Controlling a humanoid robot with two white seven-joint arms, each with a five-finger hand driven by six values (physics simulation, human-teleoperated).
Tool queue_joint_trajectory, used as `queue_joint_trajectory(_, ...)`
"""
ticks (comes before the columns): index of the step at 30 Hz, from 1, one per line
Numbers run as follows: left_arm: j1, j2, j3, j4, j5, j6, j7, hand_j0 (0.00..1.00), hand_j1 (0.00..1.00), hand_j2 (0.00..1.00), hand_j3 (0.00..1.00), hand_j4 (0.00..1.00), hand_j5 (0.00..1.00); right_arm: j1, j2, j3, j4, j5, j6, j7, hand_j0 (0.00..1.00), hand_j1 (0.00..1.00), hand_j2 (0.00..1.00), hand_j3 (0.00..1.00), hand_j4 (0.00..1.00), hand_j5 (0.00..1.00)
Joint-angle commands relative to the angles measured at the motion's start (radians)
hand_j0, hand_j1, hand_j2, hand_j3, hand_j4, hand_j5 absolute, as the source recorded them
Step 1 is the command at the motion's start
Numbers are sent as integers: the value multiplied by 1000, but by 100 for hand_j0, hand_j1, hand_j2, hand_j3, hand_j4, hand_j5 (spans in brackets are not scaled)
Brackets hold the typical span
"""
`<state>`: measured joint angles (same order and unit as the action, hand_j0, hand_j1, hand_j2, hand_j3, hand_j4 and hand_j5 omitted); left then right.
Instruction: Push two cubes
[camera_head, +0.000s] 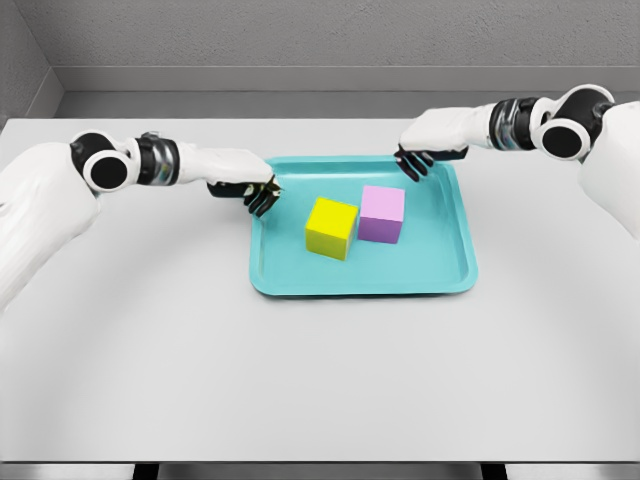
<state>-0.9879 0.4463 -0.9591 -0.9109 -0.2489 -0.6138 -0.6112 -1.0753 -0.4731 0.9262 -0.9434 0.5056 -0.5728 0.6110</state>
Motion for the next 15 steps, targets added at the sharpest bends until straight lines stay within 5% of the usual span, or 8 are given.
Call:
queue_joint_trajectory(1, 11, 114, -1, -186, 83, 3, 0, 15, 15, 15, 15, 15, 15, 0, 27, 0, 14, 10, 21, 0, 19, 19, 19, 19, 19, 19)
queue_joint_trajectory(4, 43, 146, -130, -434, 146, 3, 0, 14, 14, 14, 14, 14, 14, -3, 42, 2, 20, 17, 22, 0, 19, 19, 19, 19, 19, 19)
queue_joint_trajectory(11, 51, 89, -170, -433, 142, 3, 0, 14, 14, 14, 14, 14, 14, -14, 50, -3, 44, 31, 22, 0, 19, 19, 19, 19, 19, 19)
queue_joint_trajectory(15, 51, 19, -170, -338, 96, 3, 0, 14, 14, 14, 14, 14, 14, -25, 39, -17, 44, 30, 22, 0, 19, 19, 19, 19, 19, 19)
